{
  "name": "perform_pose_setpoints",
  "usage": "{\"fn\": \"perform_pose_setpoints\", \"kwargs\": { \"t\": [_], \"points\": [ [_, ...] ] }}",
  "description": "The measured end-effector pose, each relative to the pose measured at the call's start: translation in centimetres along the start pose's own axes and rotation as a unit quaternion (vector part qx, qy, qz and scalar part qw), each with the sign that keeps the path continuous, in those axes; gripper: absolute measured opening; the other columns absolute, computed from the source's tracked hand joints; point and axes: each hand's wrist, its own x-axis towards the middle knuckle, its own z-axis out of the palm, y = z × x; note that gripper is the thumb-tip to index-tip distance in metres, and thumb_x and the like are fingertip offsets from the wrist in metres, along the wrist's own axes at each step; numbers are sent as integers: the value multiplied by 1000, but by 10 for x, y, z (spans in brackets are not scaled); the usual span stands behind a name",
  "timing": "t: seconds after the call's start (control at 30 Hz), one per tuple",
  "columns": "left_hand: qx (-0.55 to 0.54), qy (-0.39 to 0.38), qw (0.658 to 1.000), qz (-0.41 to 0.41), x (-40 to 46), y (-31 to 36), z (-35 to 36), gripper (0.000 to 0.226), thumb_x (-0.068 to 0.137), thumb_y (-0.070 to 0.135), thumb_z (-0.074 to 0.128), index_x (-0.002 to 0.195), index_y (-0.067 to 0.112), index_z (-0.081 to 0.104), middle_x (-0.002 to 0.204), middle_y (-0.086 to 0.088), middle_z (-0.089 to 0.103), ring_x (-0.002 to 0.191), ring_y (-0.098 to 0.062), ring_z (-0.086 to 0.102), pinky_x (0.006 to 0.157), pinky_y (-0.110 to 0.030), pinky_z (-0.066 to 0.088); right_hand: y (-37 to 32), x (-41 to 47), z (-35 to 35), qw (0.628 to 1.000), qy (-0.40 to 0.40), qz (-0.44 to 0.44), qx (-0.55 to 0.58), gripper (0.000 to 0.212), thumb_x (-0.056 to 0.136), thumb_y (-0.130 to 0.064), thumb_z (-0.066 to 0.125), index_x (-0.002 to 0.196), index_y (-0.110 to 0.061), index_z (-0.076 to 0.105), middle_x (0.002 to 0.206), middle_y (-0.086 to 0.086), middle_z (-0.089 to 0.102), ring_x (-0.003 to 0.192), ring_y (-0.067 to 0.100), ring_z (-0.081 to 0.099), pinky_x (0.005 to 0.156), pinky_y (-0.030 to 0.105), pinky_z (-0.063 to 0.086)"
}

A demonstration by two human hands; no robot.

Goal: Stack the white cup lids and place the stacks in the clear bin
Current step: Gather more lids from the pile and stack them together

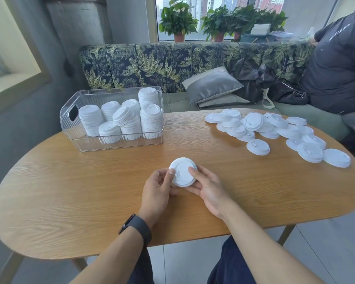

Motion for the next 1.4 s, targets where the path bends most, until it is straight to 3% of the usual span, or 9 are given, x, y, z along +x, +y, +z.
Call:
{"fn": "perform_pose_setpoints", "kwargs": {
  "t": [0.2,0.47,0.57,0.7,0.97,1.1,1.2,1.27,1.4],
  "points": [
    [-10,-13,1000,0,-1,4,-3,34,102,43,59,116,15,71,101,-4,79,87,-20,76,76,-41,65,-1,-1,1,1000,-8,6,8,30,100,-18,63,128,-6,68,121,16,74,113,29,72,90,35,60],
    [-6,-1,1000,-2,-1,2,-3,32,101,43,62,111,14,71,98,-7,78,85,-32,75,77,-58,63,0,0,1,1000,1,7,-3,28,100,-17,64,124,-5,70,118,16,76,113,29,72,95,39,59],
    [-11,-14,1000,-6,-1,5,-3,38,97,47,64,112,13,73,95,-7,79,85,-31,76,76,-52,65,0,0,1,1000,11,7,15,28,100,-17,64,123,-3,71,117,17,76,110,28,72,89,35,60],
    [-20,-36,999,-13,-2,7,-1,28,101,35,63,112,12,73,95,-5,80,90,-27,77,72,-37,65,1,1,1,999,22,3,45,29,100,-17,64,124,-2,69,119,17,75,111,29,72,89,36,60],
    [0,-42,999,-23,7,9,20,22,102,33,64,107,13,73,90,-7,80,82,-21,75,70,-40,65,5,11,-12,991,123,-50,6,27,95,-11,71,121,-6,72,113,11,77,111,28,72,100,44,58],
    [6,-38,999,-30,17,11,43,27,101,35,66,107,10,73,89,-7,80,77,-18,75,67,-39,65,-3,14,-37,970,211,-94,-74,42,89,-20,79,129,-14,67,115,-1,76,109,12,72,101,37,57],
    [11,-26,999,-39,28,11,57,30,100,37,67,107,8,71,84,-10,79,74,-20,76,66,-39,65,-15,12,-65,934,277,-149,-173,27,90,-18,74,117,-22,69,106,-10,75,96,-3,69,94,27,55],
    [15,-25,999,-46,37,11,68,30,101,36,66,107,8,70,84,-13,79,75,-23,77,62,-37,64,-24,15,-86,900,322,-177,-233,26,91,-12,69,114,-22,68,107,-12,72,97,-1,67,95,28,54],
    [20,-46,998,-48,53,15,90,28,103,34,64,109,7,68,91,-15,79,80,-25,79,54,-31,62,-38,34,-124,844,373,-197,-330,37,90,-7,65,125,-18,63,128,-4,59,121,15,54,107,36,45]
  ]
}}
